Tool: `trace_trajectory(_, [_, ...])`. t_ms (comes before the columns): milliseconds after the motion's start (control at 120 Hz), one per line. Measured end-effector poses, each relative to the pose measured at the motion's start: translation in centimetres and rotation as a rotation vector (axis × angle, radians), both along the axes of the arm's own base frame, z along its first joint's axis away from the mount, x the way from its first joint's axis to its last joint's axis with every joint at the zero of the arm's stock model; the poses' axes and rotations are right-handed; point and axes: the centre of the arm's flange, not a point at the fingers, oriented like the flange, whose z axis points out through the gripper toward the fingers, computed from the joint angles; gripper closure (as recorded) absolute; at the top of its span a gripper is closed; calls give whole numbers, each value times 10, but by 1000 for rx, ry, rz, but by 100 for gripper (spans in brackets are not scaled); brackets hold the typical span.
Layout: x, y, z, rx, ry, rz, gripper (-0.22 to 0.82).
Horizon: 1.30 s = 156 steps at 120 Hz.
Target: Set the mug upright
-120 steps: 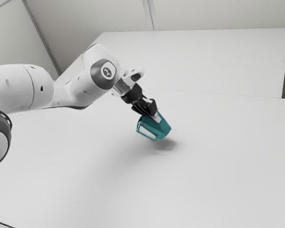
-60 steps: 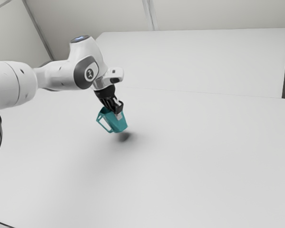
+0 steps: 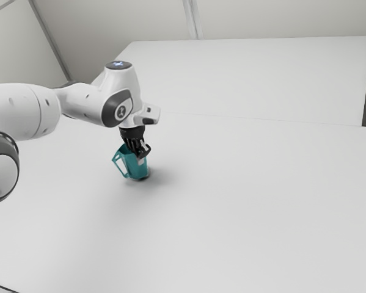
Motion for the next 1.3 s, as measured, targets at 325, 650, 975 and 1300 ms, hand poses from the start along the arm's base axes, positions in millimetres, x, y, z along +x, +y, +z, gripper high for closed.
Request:
trace_trajectory(325, [0, 1, -7, 29, 5, 11, 73])
trace_trajectory(650, [-1, 2, 8, 21, -17, 25, 18])
trace_trajectory(975, [-12, 1, 107, -12, -159, 53, 4])
trace_trajectory(1300, [-28, 11, 210, -17, -204, 152, 1])
